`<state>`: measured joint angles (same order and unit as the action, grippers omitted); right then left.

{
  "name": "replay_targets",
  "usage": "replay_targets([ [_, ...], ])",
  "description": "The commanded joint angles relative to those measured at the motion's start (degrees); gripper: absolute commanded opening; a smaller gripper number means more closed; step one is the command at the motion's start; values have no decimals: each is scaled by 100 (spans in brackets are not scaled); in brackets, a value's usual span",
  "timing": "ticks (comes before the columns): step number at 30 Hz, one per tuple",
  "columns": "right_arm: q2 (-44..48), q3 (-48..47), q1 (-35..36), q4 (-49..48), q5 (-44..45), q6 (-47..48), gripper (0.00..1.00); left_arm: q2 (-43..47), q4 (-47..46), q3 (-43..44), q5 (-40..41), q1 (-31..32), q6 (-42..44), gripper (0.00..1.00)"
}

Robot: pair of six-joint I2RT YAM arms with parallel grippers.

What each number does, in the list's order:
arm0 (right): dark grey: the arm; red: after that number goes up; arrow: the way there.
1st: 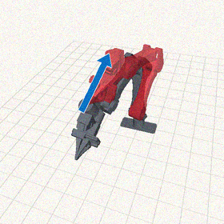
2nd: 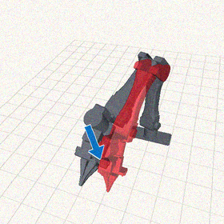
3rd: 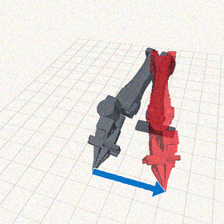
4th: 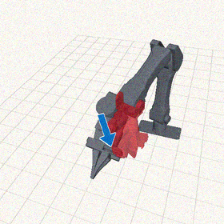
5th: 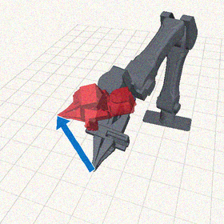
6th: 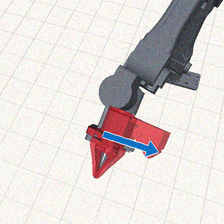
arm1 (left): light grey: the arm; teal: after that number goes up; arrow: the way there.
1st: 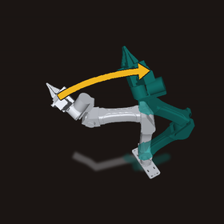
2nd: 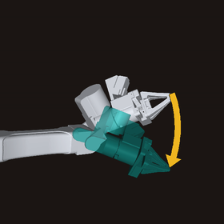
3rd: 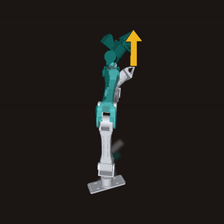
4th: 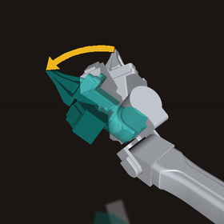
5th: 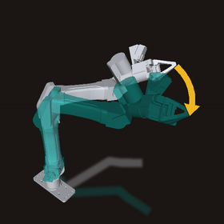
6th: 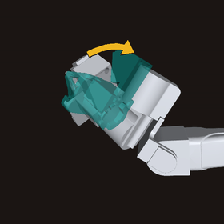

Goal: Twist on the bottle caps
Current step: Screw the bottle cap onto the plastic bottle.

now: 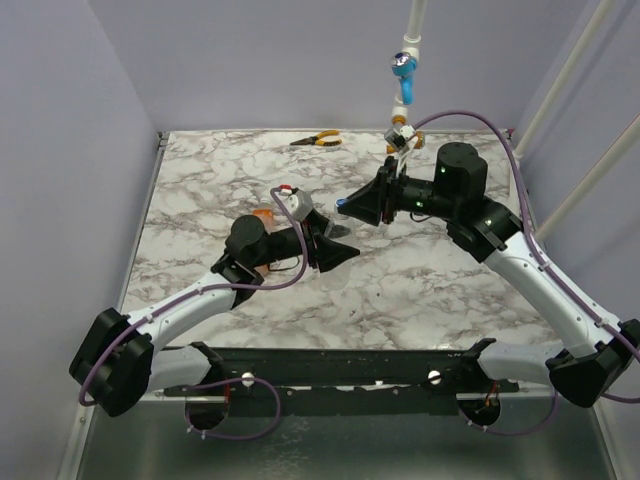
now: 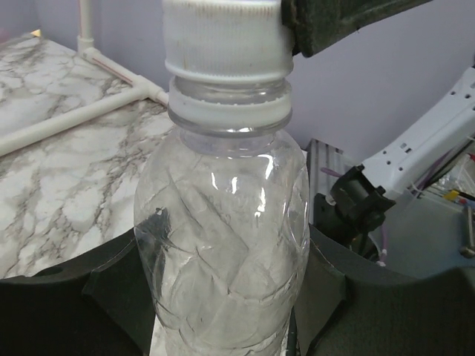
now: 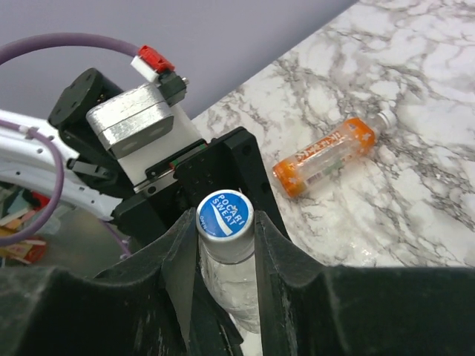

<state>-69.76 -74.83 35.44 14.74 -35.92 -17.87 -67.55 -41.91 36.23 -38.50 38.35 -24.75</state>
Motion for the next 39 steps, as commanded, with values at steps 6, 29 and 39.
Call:
replay_targets([
  [6,-461,-321,472,814,1895,-93,30,10,264,454,1881,121,928,27],
  [29,-2191,-2146,1520,2336,5549,-930,27,-531,157,1131,4059,900,1755,27],
  [39,-2464,-2595,1607,2508,5648,-1289,34,-462,194,988,4138,907,1767,27],
])
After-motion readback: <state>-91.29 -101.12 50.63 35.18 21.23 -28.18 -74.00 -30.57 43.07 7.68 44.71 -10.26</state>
